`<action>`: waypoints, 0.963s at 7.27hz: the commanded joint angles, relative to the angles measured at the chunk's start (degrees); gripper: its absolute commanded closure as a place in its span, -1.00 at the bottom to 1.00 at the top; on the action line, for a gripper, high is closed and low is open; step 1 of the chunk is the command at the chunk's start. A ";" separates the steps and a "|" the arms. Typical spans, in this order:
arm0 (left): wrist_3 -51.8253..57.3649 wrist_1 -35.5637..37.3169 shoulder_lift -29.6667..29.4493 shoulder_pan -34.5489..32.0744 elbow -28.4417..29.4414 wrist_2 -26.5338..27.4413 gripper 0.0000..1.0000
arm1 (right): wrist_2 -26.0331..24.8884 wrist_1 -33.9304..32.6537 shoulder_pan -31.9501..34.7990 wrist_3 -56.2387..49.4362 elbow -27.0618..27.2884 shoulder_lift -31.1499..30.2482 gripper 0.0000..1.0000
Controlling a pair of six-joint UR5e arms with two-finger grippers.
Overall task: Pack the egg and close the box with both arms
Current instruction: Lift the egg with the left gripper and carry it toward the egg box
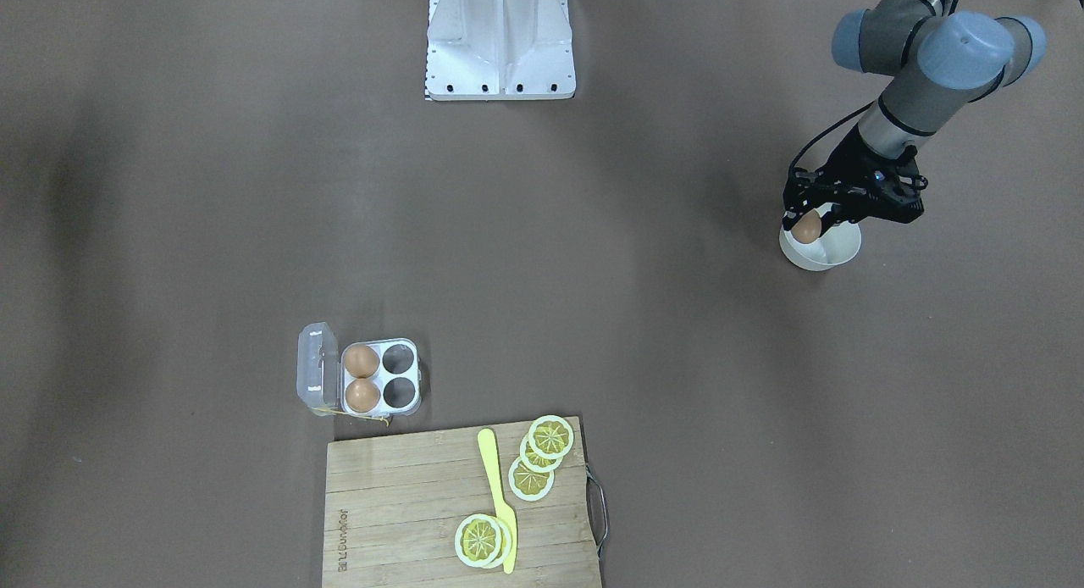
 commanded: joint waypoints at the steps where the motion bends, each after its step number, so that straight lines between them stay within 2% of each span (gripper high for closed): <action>1: -0.17 10.88 -10.81 -1.99 -0.54 -0.20 0.20 | 0.10 0.00 -0.01 0.01 0.03 -0.03 -1.00; 3: -0.70 17.86 -21.29 -1.64 2.17 -0.12 0.25 | 0.11 0.00 0.07 -0.16 0.03 -0.12 -1.00; 5: -0.70 18.59 -30.87 -1.38 9.36 -0.20 0.25 | -0.24 0.00 -0.01 -0.51 -0.05 -0.12 -1.00; 7: -0.26 18.42 -40.02 0.72 15.88 -0.20 0.34 | -0.33 0.00 -0.28 -0.51 -0.05 -0.03 -1.00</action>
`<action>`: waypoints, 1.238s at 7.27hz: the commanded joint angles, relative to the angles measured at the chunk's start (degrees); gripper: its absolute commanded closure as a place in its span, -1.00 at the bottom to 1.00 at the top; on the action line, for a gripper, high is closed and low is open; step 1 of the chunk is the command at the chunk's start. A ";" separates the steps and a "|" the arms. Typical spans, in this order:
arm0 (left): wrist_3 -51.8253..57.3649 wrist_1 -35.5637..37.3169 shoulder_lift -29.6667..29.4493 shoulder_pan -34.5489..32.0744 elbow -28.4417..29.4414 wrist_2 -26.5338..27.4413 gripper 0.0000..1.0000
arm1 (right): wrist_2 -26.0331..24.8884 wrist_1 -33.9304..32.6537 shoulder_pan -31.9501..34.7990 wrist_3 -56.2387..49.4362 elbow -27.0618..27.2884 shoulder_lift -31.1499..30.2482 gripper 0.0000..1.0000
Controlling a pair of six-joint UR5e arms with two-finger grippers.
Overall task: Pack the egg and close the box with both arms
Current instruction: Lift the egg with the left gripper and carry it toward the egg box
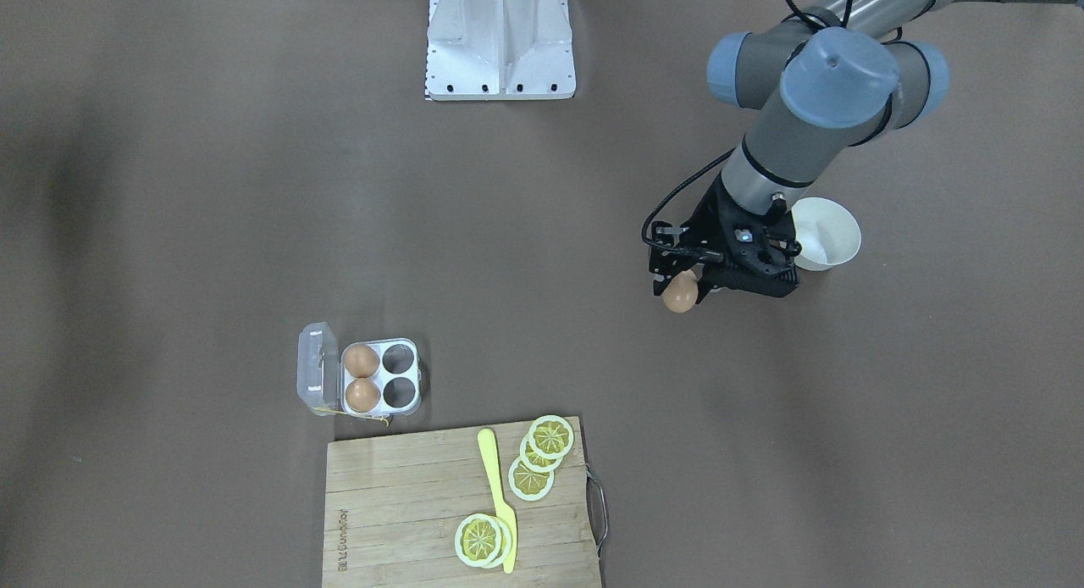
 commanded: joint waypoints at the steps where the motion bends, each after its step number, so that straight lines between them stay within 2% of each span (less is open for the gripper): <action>1: 0.66 -0.06 -8.42 2.87 5.82 0.25 0.34 | -0.09 0.00 -0.15 -0.03 -0.09 -0.02 -1.00; 2: 0.66 -0.33 -13.93 3.58 11.68 0.69 0.34 | -0.09 0.00 -0.15 -0.03 -0.01 0.07 -1.00; 4: 1.36 -0.68 -20.20 5.51 18.03 1.65 0.35 | -0.18 0.00 -0.15 -0.12 -0.18 0.16 -1.00; 5: 3.19 -0.94 -24.06 7.18 22.07 6.53 0.35 | -0.18 0.00 -0.15 -0.12 -0.18 0.25 -1.00; 7: 6.70 -4.19 -26.02 8.16 26.05 8.69 0.40 | -0.36 -0.09 -0.42 -0.12 -0.27 0.16 -1.00; 8: 9.08 -4.20 -27.51 8.25 28.15 9.65 0.49 | -0.36 -0.09 -0.42 -0.29 -0.36 0.25 -1.00; 9: 11.54 -4.37 -27.78 9.21 28.95 11.57 0.49 | -0.36 -0.09 -0.42 -0.30 -0.36 0.25 -1.00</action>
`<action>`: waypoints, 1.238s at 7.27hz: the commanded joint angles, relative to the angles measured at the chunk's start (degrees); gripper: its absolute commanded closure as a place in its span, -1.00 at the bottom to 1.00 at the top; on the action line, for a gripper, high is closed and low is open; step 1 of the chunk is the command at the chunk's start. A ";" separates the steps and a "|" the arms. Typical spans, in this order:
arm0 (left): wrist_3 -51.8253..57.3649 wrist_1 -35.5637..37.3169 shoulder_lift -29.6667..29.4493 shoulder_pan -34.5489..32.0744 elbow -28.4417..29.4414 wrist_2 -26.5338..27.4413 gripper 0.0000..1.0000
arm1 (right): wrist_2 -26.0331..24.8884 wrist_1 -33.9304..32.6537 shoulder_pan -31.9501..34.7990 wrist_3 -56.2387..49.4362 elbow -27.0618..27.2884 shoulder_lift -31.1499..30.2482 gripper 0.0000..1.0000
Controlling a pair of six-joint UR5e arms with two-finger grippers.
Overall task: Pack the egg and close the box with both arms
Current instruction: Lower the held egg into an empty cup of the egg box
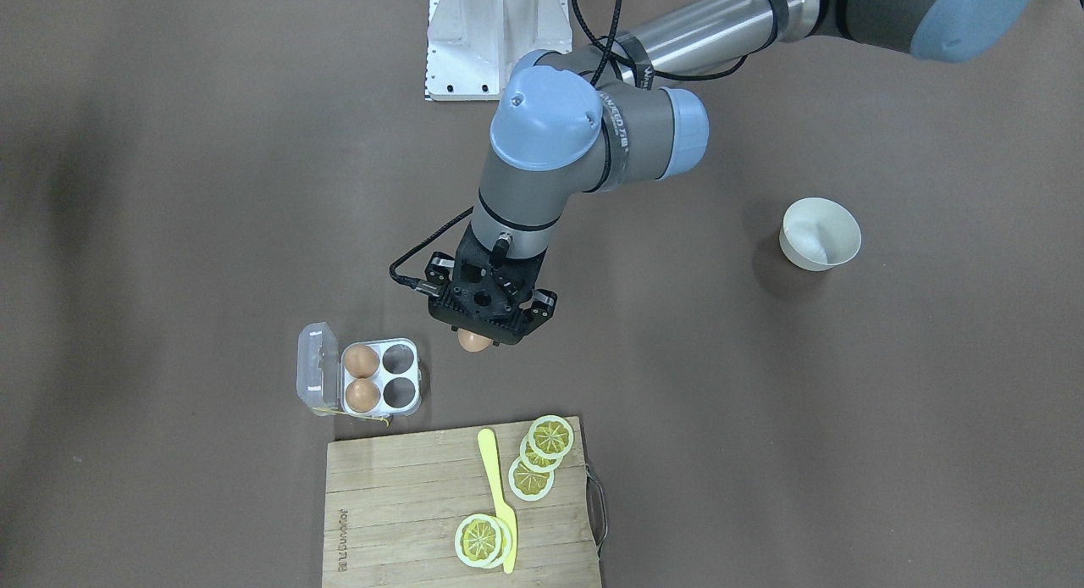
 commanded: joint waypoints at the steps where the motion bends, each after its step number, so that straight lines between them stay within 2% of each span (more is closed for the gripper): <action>1: 6.26 -0.69 -0.88 2.23 2.92 3.32 0.49 | -0.01 -0.01 -0.13 -0.15 -0.13 -0.05 -1.00; 3: 12.24 -3.50 -1.05 4.08 5.73 5.61 0.49 | -0.01 -0.01 -0.30 -0.06 -0.13 0.03 -1.00; 6: 16.73 -3.60 -3.07 4.27 6.27 5.70 0.50 | -0.01 -0.01 -0.39 -0.06 -0.05 0.30 -1.00; 8: 17.45 -3.60 -8.32 4.88 11.86 5.70 0.54 | -0.01 -0.01 -0.39 -0.06 0.13 0.47 -1.00; 9: 19.11 -3.95 -8.69 5.14 12.24 6.66 0.61 | -0.01 -0.01 -0.39 -0.06 0.13 0.47 -1.00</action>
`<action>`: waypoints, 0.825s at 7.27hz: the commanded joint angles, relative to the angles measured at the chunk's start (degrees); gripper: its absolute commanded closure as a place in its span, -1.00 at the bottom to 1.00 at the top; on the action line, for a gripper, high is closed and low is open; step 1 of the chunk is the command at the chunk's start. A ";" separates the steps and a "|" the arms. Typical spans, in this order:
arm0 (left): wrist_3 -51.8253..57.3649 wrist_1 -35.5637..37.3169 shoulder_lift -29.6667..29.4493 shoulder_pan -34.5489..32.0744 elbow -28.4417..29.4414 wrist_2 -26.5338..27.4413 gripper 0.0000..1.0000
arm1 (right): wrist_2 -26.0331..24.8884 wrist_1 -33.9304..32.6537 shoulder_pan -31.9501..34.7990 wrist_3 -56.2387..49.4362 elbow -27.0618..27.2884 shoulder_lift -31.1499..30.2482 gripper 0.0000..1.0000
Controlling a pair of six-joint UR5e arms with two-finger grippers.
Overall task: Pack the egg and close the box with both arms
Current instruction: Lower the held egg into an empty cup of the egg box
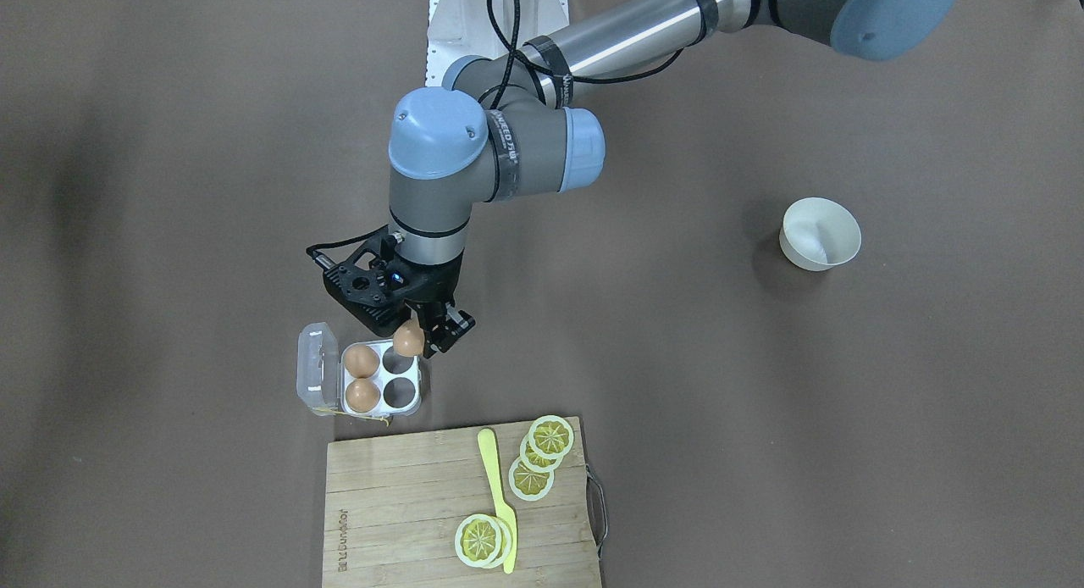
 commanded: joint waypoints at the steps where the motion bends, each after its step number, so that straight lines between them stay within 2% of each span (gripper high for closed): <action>1: 2.42 -0.80 -1.67 0.65 2.53 2.32 0.61 | 0.00 0.03 0.00 0.00 0.03 0.04 -1.00; 6: 4.97 -2.38 -2.20 4.25 7.10 7.34 0.61 | 0.00 0.03 0.00 0.00 0.12 -0.14 -1.00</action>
